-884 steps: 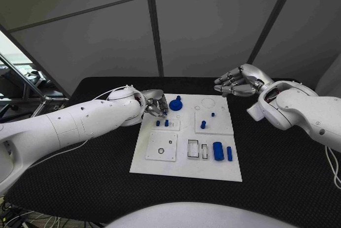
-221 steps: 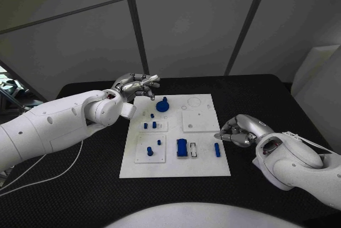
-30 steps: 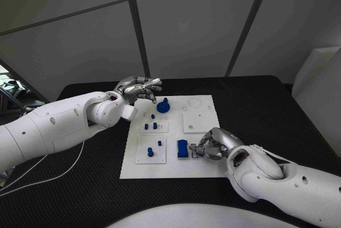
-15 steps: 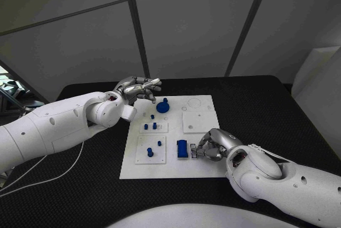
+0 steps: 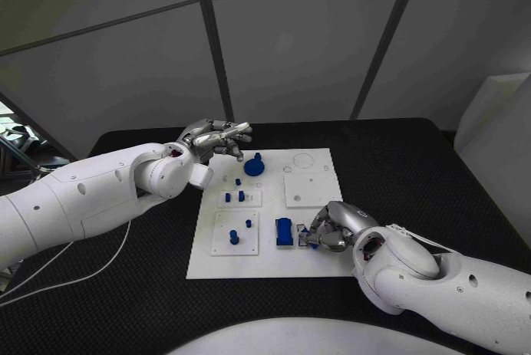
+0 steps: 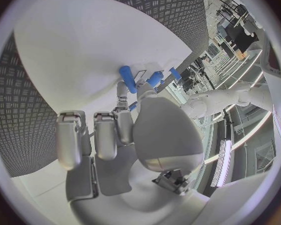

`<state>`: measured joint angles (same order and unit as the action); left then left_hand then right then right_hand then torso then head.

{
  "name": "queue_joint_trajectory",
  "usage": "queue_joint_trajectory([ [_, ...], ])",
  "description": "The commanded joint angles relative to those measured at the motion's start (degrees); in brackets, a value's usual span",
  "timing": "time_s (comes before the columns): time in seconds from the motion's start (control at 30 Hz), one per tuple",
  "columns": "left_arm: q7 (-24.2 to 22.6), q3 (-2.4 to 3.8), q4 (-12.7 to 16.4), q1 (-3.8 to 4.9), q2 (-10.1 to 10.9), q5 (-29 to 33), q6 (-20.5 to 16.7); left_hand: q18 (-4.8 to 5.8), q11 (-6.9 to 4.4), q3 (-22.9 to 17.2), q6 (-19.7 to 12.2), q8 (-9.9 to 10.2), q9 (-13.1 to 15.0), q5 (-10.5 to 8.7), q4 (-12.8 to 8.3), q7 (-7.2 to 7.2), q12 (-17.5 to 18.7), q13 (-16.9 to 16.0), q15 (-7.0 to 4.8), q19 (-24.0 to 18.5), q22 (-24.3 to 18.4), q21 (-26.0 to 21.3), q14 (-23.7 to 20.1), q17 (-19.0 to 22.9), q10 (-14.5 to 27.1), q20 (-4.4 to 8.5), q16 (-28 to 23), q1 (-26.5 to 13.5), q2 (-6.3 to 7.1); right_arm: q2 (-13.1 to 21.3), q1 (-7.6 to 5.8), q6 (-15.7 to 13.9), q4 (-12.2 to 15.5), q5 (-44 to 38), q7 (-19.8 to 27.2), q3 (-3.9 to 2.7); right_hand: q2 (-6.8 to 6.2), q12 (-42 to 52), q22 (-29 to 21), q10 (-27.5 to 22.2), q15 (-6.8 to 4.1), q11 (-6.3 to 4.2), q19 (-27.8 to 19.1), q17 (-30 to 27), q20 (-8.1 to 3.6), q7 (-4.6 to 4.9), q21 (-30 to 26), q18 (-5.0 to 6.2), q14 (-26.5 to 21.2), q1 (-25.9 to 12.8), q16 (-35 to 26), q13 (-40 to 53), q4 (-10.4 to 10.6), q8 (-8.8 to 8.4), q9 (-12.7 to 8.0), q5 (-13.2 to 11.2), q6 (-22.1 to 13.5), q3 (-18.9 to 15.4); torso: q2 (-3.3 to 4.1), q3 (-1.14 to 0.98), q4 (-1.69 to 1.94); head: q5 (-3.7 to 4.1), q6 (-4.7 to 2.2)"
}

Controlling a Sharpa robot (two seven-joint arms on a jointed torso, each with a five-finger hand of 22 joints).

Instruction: Assemble the parts on the task board

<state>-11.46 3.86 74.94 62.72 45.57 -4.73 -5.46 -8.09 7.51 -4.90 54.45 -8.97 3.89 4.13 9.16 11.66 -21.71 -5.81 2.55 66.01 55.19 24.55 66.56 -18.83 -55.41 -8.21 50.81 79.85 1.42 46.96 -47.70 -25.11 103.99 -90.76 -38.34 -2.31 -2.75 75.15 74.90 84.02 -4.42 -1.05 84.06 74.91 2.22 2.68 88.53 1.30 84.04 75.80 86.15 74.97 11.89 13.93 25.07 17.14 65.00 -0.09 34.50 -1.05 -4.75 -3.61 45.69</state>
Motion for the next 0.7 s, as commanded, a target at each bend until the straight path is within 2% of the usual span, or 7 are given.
queue_joint_trajectory([
  [0.03, -0.1, 0.04, 0.1, 0.1, 0.0, 0.2, 0.5, -2.33, -0.01, 0.3, -0.4, -0.4, 0.0, 0.08, -0.1, -0.06, -0.3, 0.0, 0.29, 0.3, -0.1, -0.3, -0.2, 0.1, 0.3, -0.26, -0.2, 0.3, -0.43, -0.1, -0.04, 1.2, 0.0, -0.9, -0.1, 0.03, 0.35, 0.4, 13.9, 0.4, -0.56, -0.69, 4.5, 7.8, -0.44, -0.4, -0.2, -0.79, 4.6, 0.9, -0.1, 5.0, -0.5, 0.57, 0.3, 0.0, 0.6, 0.0, 0.02, -0.04, -0.02, -0.02, 0.05],
  [0.23, -0.1, 0.04, 0.1, 0.1, 0.1, 0.2, 0.4, -2.33, -0.01, 0.4, -0.5, -0.4, 0.0, 0.08, -0.1, -0.06, -0.3, 0.0, 0.3, 0.2, -0.1, -0.4, -0.3, 0.1, 0.3, -0.27, -0.2, 0.3, -0.46, -0.2, -0.04, 0.6, 0.1, -1.0, 0.0, 0.03, 1.39, 1.2, 14.0, 0.8, -0.94, -1.17, 4.6, 7.9, -0.73, -0.97, -0.1, -0.8, 4.6, 2.1, 0.0, 5.6, -0.9, 1.17, 0.5, -0.3, 1.2, 0.7, 0.03, -0.03, -0.09, 0.03, 0.03],
  [0.47, 0.0, 0.04, 0.1, 0.1, 0.0, 0.2, 0.5, -2.33, -0.01, 0.4, -0.5, -0.4, 0.0, 0.08, -0.1, -0.06, -0.3, 0.0, 0.3, 0.2, -0.1, -0.4, -0.3, 0.1, 0.3, -0.27, -0.2, 0.3, -0.46, -0.3, -0.05, -2.2, 0.3, -0.3, 0.9, 0.03, 3.34, 3.3, 14.4, 1.9, -1.36, -1.65, 5.1, 8.6, -1.16, -1.46, 0.5, -0.99, 4.7, 2.9, 0.4, 7.0, -0.8, 1.79, 0.9, -0.5, 1.8, 2.3, -0.02, -0.04, -0.05, -0.03, 0.02],
  [0.7, 0.1, 0.04, 0.1, 0.1, 0.1, 0.2, 0.5, -2.33, 0.0, 0.4, -0.5, -0.4, 0.0, 0.09, -0.1, -0.05, -0.3, 0.0, 0.3, 0.2, -0.1, -0.4, -0.3, 0.1, 0.3, -0.28, -0.2, 0.3, -0.5, -0.1, -0.05, -3.4, 0.6, 0.6, 1.2, 0.03, 3.85, 3.6, 14.5, 2.1, -1.5, -1.76, 5.2, 8.8, -1.36, -1.55, 0.7, -1.04, 4.8, 3.3, 0.4, 7.2, -0.9, 2.0, 1.1, -1.5, 1.7, 3.3, -0.01, -0.03, -0.06, -0.05, 0.02],
])
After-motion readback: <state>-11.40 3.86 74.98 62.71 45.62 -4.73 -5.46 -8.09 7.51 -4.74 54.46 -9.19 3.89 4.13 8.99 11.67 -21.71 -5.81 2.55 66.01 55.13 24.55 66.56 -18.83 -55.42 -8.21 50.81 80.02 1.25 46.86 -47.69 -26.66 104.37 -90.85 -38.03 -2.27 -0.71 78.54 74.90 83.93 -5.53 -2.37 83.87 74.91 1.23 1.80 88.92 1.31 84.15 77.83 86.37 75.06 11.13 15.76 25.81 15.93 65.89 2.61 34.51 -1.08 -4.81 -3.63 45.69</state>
